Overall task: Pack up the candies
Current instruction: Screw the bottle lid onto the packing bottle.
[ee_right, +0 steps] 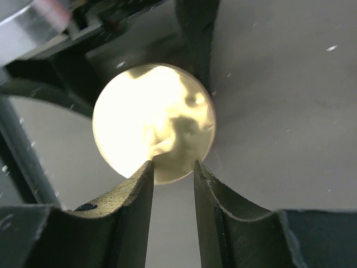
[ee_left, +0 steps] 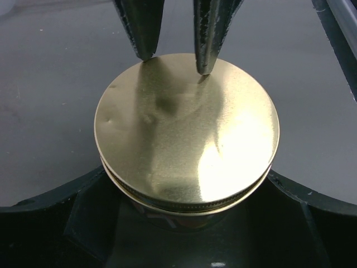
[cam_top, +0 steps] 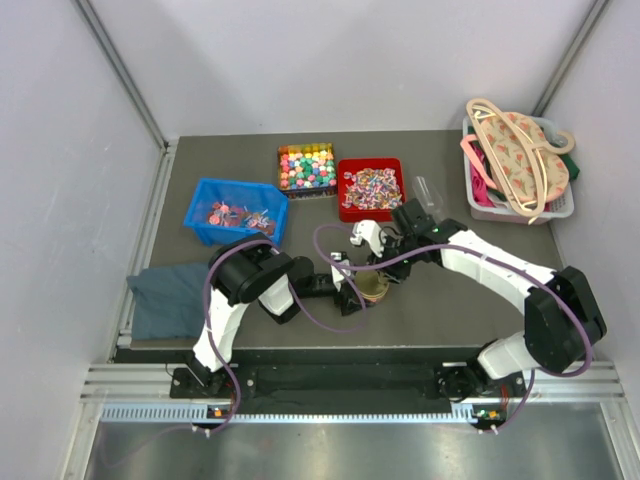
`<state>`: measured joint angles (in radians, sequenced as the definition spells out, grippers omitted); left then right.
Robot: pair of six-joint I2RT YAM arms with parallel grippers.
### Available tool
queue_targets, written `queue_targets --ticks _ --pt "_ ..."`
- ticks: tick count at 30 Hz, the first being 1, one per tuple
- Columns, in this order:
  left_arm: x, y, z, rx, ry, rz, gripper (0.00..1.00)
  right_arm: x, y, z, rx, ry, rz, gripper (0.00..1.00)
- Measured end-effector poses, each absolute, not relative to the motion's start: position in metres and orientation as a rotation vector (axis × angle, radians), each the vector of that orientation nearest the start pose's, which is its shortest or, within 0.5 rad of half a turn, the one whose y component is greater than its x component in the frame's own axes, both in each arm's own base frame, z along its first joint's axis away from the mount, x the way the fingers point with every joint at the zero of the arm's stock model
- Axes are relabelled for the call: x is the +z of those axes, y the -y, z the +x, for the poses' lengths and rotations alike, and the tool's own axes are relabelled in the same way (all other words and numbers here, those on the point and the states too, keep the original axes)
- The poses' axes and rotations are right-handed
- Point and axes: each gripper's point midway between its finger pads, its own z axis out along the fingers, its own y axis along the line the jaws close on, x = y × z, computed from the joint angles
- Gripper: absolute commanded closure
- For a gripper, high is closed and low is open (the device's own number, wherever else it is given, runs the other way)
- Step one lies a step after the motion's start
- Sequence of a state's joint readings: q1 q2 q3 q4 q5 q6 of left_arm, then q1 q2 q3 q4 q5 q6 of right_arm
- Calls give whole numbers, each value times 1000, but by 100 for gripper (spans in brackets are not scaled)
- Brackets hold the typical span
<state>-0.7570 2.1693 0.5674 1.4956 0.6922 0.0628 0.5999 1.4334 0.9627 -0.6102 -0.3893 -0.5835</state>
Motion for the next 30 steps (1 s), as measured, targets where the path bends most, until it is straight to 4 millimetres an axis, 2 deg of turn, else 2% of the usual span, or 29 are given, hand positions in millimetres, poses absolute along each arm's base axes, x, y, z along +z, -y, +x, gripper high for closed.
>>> queue_targets --ticks 2,6,9,13,17,18,20,21,25,26,27,30 --pt "21 373 234 -1088 -1331 1174 41 86 -214 229 527 -2104 -1579 67" --pt "21 372 240 -1067 -1344 1154 40 86 -227 181 757 -2123 -1679 67" --pt "21 372 245 -1047 -1356 1133 40 81 -225 155 859 -2174 -1730 67" --pt "21 371 249 -1032 -1365 1117 40 76 -219 142 899 -2230 -1736 67" --pt "21 371 249 -1029 -1368 1114 39 77 -218 142 892 -2230 -1733 63" --pt "21 371 250 -1029 -1367 1114 37 78 -216 143 884 -2231 -1727 54" --pt "21 371 250 -1028 -1367 1114 29 82 -214 147 867 -2226 -1708 45" --pt "21 371 249 -1028 -1367 1115 26 84 -212 150 853 -2224 -1689 36" --pt "21 371 250 -1027 -1364 1117 19 96 -196 174 790 -2229 -1560 18" --pt "21 371 250 -1026 -1364 1117 11 100 -192 180 774 -2231 -1528 14" --pt "21 371 250 -1025 -1363 1118 7 104 -188 188 754 -2228 -1493 7" --pt "20 370 250 -1012 -1355 1128 1 118 -181 208 697 -2195 -1414 1"
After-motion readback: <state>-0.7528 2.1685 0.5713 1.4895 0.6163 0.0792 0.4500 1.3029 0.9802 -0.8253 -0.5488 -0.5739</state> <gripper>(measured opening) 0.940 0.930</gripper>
